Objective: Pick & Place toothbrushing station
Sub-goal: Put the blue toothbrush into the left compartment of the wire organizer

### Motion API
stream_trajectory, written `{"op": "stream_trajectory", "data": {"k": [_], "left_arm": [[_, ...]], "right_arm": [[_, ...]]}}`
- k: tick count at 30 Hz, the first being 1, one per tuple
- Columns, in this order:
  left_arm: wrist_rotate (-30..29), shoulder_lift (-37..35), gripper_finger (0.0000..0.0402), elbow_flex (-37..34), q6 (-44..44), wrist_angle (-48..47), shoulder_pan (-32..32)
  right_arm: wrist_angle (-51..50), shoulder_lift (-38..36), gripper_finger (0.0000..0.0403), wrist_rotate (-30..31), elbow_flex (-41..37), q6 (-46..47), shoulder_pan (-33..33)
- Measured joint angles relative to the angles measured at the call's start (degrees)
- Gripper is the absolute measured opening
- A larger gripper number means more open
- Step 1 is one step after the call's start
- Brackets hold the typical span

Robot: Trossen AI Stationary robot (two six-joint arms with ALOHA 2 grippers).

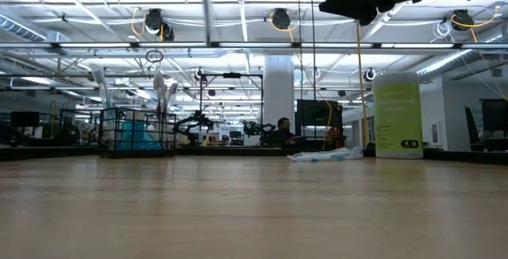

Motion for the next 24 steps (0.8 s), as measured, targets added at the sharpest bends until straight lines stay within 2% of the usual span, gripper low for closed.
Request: {"op": "stream_trajectory", "data": {"k": [3,6,12,18,24], "left_arm": [[-5.95,-6.71,0.0014,-6.8,-0.37,2.19,0.0],[-15.3,-13.36,0.0014,-12.43,0.71,2.99,0.0],[-31.13,-25.53,0.0014,-19.66,3.2,2.88,0.02],[-38.11,-31.27,0.0014,-26.07,3.07,2.86,0.02],[-44.09,-32.61,0.0014,-31.23,3.29,3.89,1.57]], "right_arm": [[-0.23,-0.2,0.0182,0.04,0.0,0.09,-0.01],[-0.4,-0.09,0.0182,0.06,0.0,0.07,-0.01],[-0.29,-0.11,0.0183,0.12,0.0,0.03,-0.01],[-0.27,-0.11,0.0183,0.15,0.0,-0.04,-0.01],[-0.23,-0.11,0.0183,0.17,0.0,-0.04,-0.01]]}}
